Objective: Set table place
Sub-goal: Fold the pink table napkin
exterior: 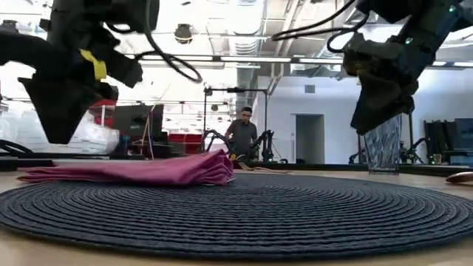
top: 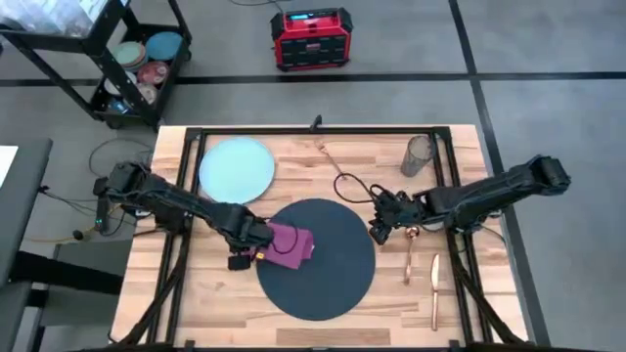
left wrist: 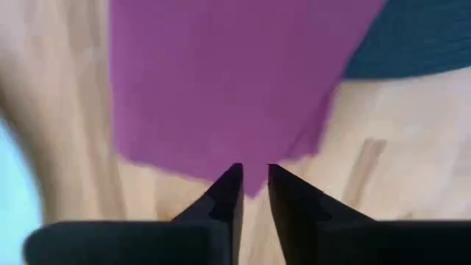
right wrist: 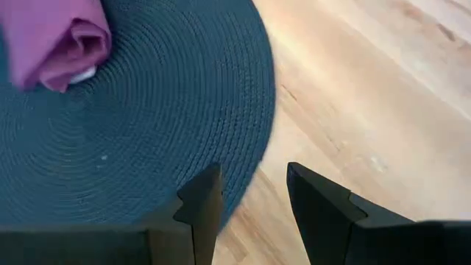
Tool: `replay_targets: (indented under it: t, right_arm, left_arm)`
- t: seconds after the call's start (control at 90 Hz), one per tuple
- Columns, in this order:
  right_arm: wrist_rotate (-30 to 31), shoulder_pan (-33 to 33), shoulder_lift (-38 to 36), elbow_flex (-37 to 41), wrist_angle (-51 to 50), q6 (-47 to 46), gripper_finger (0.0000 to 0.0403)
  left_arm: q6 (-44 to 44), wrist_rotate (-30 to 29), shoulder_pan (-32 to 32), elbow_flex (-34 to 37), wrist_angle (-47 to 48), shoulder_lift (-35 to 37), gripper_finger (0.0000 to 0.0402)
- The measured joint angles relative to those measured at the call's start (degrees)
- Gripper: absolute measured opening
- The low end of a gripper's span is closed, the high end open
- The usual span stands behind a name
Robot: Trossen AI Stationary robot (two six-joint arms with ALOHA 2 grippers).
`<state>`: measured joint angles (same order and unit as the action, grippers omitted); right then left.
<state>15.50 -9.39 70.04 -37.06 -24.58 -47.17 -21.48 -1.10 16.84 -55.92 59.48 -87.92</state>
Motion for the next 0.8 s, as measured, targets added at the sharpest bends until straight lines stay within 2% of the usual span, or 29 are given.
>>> replay_targets:
  t: [0.133, 0.211, 0.356, 0.444, 0.522, 0.711, 0.8]
  right_arm:
    - [-1.0, -0.4, 2.2, 0.0, 2.6, 0.1, 0.0141]
    - [-4.4, -0.1, 3.3, 0.0, 5.8, 1.5, 0.0133]
    - [-9.2, 0.5, 6.7, 0.0, 10.4, 3.0, 0.007]
    - [-10.6, 0.5, 7.7, 0.0, 15.2, 4.2, 0.0017]
    - [-13.3, 1.5, 9.0, 0.0, 20.5, 5.0, 0.0008]
    - [-22.4, 5.7, 15.8, 0.0, 35.0, 5.6, 0.0001]
    - [-28.3, 6.9, 19.8, 0.0, 40.9, 5.2, 0.0]
  left_arm:
    - [-0.5, -0.8, 0.9, -0.4, -1.3, 0.0, 0.0102]
    - [-0.5, -3.8, 0.9, -0.6, -4.3, 0.0, 0.0107]
    - [2.3, -7.9, -1.6, -0.6, -9.5, -0.3, 0.0084]
    - [2.9, -5.4, -4.1, -0.6, -18.5, -0.3, 0.0043]
    - [2.4, -1.9, -6.4, -0.6, -27.0, -0.3, 0.001]
    - [-3.1, -2.2, -10.4, -0.6, -34.7, -0.3, 0.0001]
    - [-3.5, 1.6, -10.2, -0.6, -36.0, -0.3, 0.0]
